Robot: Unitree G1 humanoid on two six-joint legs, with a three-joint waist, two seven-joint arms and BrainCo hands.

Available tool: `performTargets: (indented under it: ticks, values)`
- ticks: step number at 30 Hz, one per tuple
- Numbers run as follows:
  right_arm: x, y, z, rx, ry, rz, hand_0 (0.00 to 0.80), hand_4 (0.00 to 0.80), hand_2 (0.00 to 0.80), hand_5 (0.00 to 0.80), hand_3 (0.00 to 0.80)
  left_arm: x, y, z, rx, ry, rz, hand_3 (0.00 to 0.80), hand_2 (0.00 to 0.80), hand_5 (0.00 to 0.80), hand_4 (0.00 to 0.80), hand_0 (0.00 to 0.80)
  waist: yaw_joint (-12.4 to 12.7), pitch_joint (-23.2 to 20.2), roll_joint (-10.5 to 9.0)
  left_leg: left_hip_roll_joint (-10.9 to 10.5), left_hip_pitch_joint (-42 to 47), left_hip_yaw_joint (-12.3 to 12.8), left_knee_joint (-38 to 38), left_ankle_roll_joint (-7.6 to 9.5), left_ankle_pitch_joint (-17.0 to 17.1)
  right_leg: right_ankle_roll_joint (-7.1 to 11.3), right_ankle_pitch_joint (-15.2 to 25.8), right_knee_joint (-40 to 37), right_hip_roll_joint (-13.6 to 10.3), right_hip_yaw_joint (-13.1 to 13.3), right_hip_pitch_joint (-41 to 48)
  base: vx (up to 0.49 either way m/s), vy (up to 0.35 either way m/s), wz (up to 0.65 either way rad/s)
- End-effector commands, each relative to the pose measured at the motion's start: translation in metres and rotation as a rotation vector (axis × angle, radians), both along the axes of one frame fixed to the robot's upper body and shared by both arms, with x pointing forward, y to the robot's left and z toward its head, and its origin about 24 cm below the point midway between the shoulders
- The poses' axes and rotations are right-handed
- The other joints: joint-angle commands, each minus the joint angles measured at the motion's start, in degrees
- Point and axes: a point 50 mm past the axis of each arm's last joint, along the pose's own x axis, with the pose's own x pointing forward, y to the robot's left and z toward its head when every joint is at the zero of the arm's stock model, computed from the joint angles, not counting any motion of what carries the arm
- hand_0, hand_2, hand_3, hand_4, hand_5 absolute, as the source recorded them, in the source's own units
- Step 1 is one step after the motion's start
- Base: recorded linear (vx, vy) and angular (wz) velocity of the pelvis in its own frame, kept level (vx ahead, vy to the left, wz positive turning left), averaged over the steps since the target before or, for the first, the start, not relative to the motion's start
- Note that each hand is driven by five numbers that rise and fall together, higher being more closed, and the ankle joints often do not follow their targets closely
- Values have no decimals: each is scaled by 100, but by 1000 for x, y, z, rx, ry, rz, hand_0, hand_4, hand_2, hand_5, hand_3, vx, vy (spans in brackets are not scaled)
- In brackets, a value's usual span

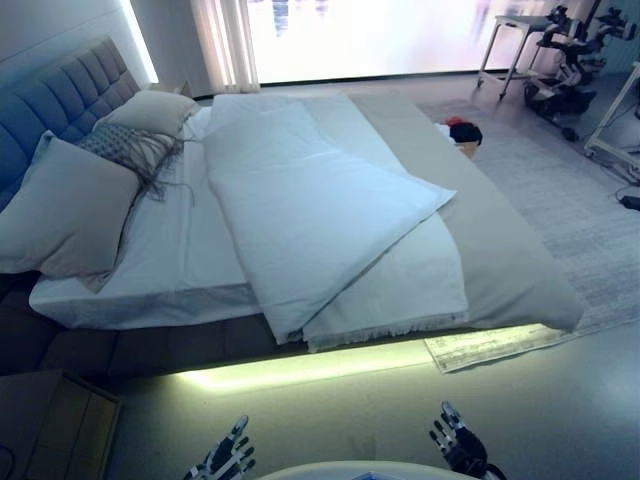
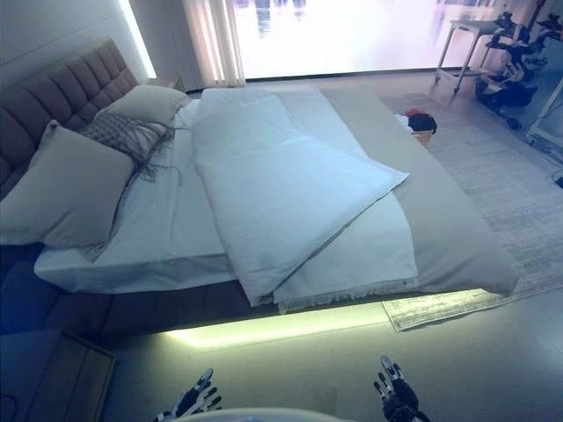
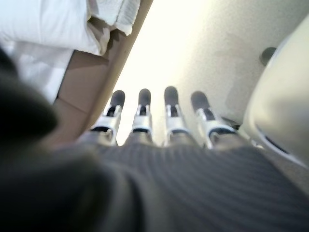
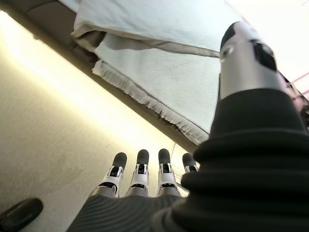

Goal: Make the bed neatly

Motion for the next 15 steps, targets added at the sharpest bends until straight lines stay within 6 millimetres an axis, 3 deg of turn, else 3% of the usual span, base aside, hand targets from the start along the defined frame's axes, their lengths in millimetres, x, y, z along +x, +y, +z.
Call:
performTargets:
  ticks: [1, 15]
  values:
    - [28, 2, 6, -56, -60, 41, 0, 0, 0, 0, 0, 22, -8, 2, -20, -41, 7, 0, 0, 0, 0, 0, 181, 131, -93, -285, 142, -111, 28, 196, -576, 311, 245, 50, -74, 75, -244, 0, 0, 0]
    - [32, 2, 6, -51, -21, 137, 0, 0, 0, 0, 0, 21, 1, 3, -7, -31, 2, 0, 0, 0, 0, 0, 228, 190, -144, -286, 139, -93, 28, 199, -570, 328, 261, 57, -78, 34, -235, 3, -19, 2]
